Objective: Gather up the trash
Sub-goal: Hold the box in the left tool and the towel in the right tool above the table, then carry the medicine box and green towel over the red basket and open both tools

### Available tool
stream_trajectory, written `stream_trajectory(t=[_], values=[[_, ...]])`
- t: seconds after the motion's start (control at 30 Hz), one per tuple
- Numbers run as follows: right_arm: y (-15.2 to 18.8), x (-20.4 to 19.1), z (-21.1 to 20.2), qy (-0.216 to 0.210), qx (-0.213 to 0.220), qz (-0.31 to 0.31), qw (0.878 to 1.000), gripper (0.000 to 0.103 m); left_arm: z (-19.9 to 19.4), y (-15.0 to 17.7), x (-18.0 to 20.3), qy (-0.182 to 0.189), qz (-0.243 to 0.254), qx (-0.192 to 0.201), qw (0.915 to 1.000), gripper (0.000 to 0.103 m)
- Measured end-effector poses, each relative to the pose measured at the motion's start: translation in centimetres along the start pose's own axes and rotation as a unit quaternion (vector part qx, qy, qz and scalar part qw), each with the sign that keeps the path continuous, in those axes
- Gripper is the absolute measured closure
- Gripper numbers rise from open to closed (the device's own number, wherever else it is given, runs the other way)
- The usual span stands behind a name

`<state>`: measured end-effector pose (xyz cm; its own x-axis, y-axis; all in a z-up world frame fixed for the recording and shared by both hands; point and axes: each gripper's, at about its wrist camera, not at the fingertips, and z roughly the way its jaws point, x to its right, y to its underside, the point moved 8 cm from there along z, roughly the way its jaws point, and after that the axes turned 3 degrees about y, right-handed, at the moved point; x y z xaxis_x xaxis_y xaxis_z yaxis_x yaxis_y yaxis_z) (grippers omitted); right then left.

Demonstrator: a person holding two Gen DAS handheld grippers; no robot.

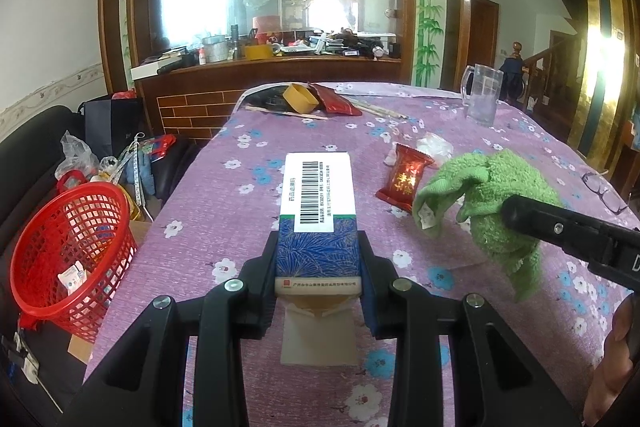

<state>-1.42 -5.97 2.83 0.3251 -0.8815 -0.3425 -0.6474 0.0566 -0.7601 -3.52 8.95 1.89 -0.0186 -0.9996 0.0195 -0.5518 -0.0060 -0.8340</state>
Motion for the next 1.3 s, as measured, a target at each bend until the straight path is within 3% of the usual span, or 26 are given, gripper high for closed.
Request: stream_trajectory(t=[0.87,1.1,1.3], values=[[-1.4,-6.6,3.2,-0.043,-0.022,-0.061,0.997,0.061,-2.2,-1.6,-7.3,-0.037,-0.059,0.020,0.9974,0.070],[-2.4,-10.0,4.8,-0.066,-0.039,-0.077,0.994,0.061,-4.3,-2.2,-12.3,-0.063,-0.096,0.035,0.9928,0.070],[-3.0,-14.2,6.3,-0.092,-0.056,-0.102,0.989,0.061,-5.6,-1.7,-18.5,-0.103,-0.139,0.039,0.9841,0.070]])
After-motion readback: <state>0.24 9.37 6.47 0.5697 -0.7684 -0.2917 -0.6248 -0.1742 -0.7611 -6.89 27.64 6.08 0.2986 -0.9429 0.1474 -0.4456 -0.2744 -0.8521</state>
